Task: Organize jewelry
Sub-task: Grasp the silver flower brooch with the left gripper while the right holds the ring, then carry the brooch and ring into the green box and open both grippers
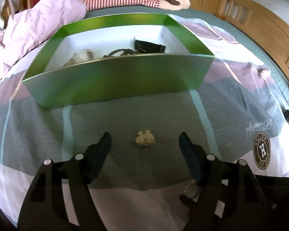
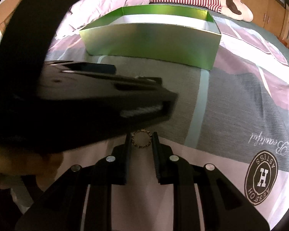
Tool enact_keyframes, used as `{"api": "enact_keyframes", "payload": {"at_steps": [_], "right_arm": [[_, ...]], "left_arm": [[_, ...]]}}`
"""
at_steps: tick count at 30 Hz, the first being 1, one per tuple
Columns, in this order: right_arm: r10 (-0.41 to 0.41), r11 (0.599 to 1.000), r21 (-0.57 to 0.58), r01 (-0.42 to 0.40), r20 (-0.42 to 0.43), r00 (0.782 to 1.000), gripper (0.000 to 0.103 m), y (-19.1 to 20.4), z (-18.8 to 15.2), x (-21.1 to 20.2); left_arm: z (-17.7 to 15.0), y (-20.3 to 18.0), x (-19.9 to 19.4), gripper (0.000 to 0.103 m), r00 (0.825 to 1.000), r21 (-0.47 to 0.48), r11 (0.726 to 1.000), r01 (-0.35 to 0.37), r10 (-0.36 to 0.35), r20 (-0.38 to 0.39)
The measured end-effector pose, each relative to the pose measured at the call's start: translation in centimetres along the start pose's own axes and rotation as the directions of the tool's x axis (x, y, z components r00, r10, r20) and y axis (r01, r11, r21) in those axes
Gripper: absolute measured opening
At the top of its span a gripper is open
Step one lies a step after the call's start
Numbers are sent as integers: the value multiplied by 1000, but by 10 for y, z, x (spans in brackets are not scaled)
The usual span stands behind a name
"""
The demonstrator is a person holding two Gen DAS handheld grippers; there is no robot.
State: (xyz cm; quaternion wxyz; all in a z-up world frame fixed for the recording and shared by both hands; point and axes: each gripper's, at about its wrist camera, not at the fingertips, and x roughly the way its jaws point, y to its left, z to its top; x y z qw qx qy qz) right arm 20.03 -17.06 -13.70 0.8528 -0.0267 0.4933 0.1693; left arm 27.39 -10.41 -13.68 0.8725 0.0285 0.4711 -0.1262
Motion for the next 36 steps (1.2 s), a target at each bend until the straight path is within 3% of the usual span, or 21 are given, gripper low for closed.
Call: {"api": "enact_keyframes", "payload": {"at_steps": [3, 6, 7, 8, 11, 18, 25, 29, 36], "right_arm": [[3, 1000, -7, -3, -11, 1000, 21, 1, -2, 1], [7, 1000, -10, -7, -19, 1000, 21, 2, -2, 2], [8, 1000, -10, -8, -19, 1000, 21, 2, -2, 2], [8, 1000, -10, -9, -20, 1000, 21, 2, -2, 2], [9, 1000, -10, -10, -20, 1000, 21, 3, -2, 1], [0, 1000, 11, 0, 33, 999, 21, 1, 8, -10], [-20, 999, 36, 15, 129, 991, 21, 0, 21, -36], [-29, 999, 42, 22, 176, 984, 21, 1, 25, -51], [-49, 998, 56, 37, 220, 974, 21, 5, 26, -67]], "left_arm": [[-2, -5, 11, 67, 1000, 8, 1000, -17, 17, -22], [-4, -3, 20, 52, 999, -20, 999, -34, 33, -38], [-4, -1, 20, 40, 998, -28, 998, -52, 51, -24], [-4, 2, 19, 20, 998, -42, 997, -59, 58, -17], [-1, 11, 13, 20, 999, -82, 996, -42, 43, 4], [-7, 33, -33, 20, 993, -116, 990, -80, 90, 80], [-28, 39, -100, 20, 985, -61, 991, -117, 124, 123], [-41, 43, -129, 20, 982, -62, 994, -96, 104, 160], [-52, 48, -126, 20, 981, -103, 993, -61, 79, 178]]}}
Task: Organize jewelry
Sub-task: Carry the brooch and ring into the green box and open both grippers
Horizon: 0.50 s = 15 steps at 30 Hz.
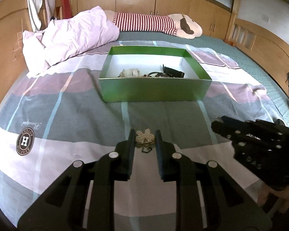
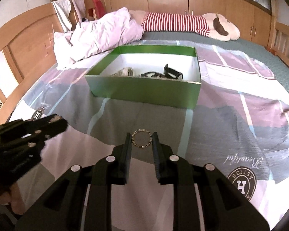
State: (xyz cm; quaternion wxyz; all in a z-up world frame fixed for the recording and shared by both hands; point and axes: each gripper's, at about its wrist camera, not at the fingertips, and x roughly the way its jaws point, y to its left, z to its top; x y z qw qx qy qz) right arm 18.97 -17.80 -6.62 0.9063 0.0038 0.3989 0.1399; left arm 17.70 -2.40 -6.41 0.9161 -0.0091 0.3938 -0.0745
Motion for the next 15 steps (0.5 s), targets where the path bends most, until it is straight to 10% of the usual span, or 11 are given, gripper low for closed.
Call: {"api": "enact_keyframes", "payload": {"at_steps": [15], "right_arm": [[-25, 999, 43, 24, 24, 999, 21, -10, 5, -5]], "left_arm": [[4, -1, 0, 20, 1000, -10, 1000, 14, -14, 0]]}}
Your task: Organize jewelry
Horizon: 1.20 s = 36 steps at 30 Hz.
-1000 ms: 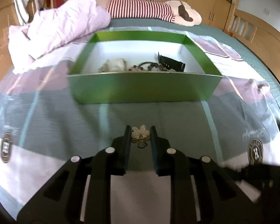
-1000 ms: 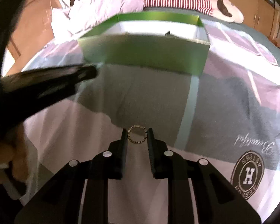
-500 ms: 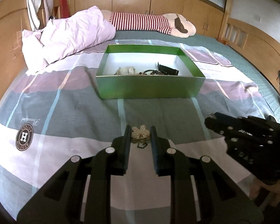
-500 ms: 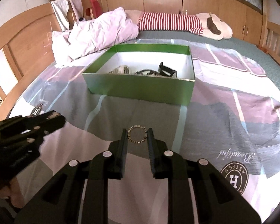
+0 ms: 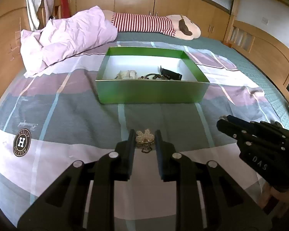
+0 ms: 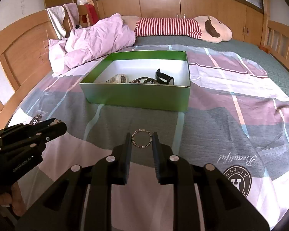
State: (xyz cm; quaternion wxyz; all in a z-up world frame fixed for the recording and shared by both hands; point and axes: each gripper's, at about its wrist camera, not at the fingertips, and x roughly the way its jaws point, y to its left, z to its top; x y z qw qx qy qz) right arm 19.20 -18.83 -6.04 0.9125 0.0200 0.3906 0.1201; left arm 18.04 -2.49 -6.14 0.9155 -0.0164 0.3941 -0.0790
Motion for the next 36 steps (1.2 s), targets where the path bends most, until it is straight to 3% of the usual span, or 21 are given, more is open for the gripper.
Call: {"api": "enact_keyframes", "payload": {"at_steps": [7, 13, 19, 24, 25, 26, 27, 29, 32, 36], "right_arm": [[-2, 1000, 11, 2, 58, 998, 21, 0, 25, -10], [-31, 999, -2, 32, 126, 992, 21, 0, 79, -8], [-53, 998, 38, 50, 87, 995, 21, -20, 137, 48], [-77, 997, 30, 76, 26, 997, 22, -26, 154, 98], [-84, 996, 25, 84, 16, 996, 31, -27, 155, 105], [-106, 994, 24, 105, 13, 994, 39, -28, 156, 109], [-114, 993, 26, 113, 15, 993, 42, -29, 156, 111], [-127, 991, 54, 126, 10, 992, 58, -33, 154, 111], [-153, 985, 90, 148, 48, 987, 81, -35, 149, 94], [-149, 985, 95, 141, 86, 985, 87, -23, 139, 49]], "left_arm": [[27, -2, -10, 20, 999, 8, 1000, -3, 3, 50], [78, -7, -1, 20, 997, 24, 1000, 4, -6, 73], [143, -14, 36, 21, 998, 39, 999, 32, -35, 58], [164, -6, 93, 21, 999, 33, 999, 28, -27, -28], [164, -4, 100, 25, 999, 35, 999, 21, -20, -38], [162, -3, 109, 47, 999, 40, 999, 9, -7, -46], [161, -1, 115, 58, 999, 41, 999, -8, 10, -43], [160, 6, 117, 73, 999, 32, 999, -41, 42, -22], [158, 13, 109, 80, 998, 9, 999, -54, 54, -20], [150, 8, 64, 84, 996, 53, 995, -82, 81, 32]]}}
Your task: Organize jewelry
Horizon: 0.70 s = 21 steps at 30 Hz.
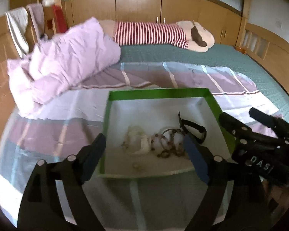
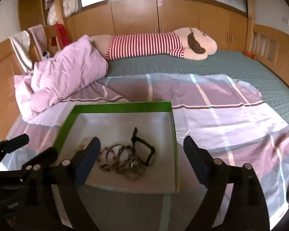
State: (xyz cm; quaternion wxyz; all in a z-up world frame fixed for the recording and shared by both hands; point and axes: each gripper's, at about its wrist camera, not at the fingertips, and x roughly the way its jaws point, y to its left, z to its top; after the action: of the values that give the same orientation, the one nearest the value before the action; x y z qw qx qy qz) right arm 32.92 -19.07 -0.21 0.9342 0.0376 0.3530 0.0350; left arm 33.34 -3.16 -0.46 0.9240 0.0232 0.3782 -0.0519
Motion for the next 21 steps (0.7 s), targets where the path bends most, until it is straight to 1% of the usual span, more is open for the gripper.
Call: {"api": "enact_keyframes", "payload": {"at_steps": [3, 4, 6, 7, 9, 11, 14, 16, 17, 19, 21], "right_arm": [[1, 1000, -21, 0, 32, 999, 88, 11, -8, -51], [1, 1000, -20, 0, 44, 999, 90, 14, -12, -75], [-8, 1000, -2, 8, 54, 999, 95, 18, -17, -110], [-15, 1000, 6, 14, 56, 998, 98, 19, -19, -122], [-17, 1000, 19, 15, 81, 997, 100, 22, -26, -157], [-40, 999, 27, 38, 75, 996, 100, 26, -32, -178], [-47, 997, 56, 43, 72, 996, 100, 28, -45, -200], [-55, 998, 42, 52, 77, 995, 100, 30, -55, -209], [-73, 997, 30, 71, 72, 995, 100, 33, -58, -209], [-82, 997, -7, 82, 51, 995, 100, 37, -65, -208], [-100, 994, -28, 102, 67, 993, 100, 40, -68, -208]], "left_arm": [[-9, -2, -43, 87, 999, 26, 999, -22, 21, 31], [-13, -1, -64, 87, 999, 20, 1000, -21, 20, 42], [-23, 0, -106, 88, 998, -5, 1000, -8, 8, 65], [-26, 1, -120, 90, 997, -12, 1000, -6, 7, 75], [-35, 2, -158, 93, 995, -31, 999, -12, 15, 95], [-43, 1, -186, 98, 993, -40, 999, -26, 30, 115], [-55, -1, -218, 99, 991, -57, 997, -52, 58, 122], [-62, -1, -233, 99, 991, -81, 995, -53, 62, 121], [-66, -1, -240, 99, 990, -89, 994, -56, 67, 128], [-73, -2, -247, 99, 987, -91, 993, -79, 91, 136], [-81, -2, -247, 99, 987, -98, 992, -78, 91, 134]]}}
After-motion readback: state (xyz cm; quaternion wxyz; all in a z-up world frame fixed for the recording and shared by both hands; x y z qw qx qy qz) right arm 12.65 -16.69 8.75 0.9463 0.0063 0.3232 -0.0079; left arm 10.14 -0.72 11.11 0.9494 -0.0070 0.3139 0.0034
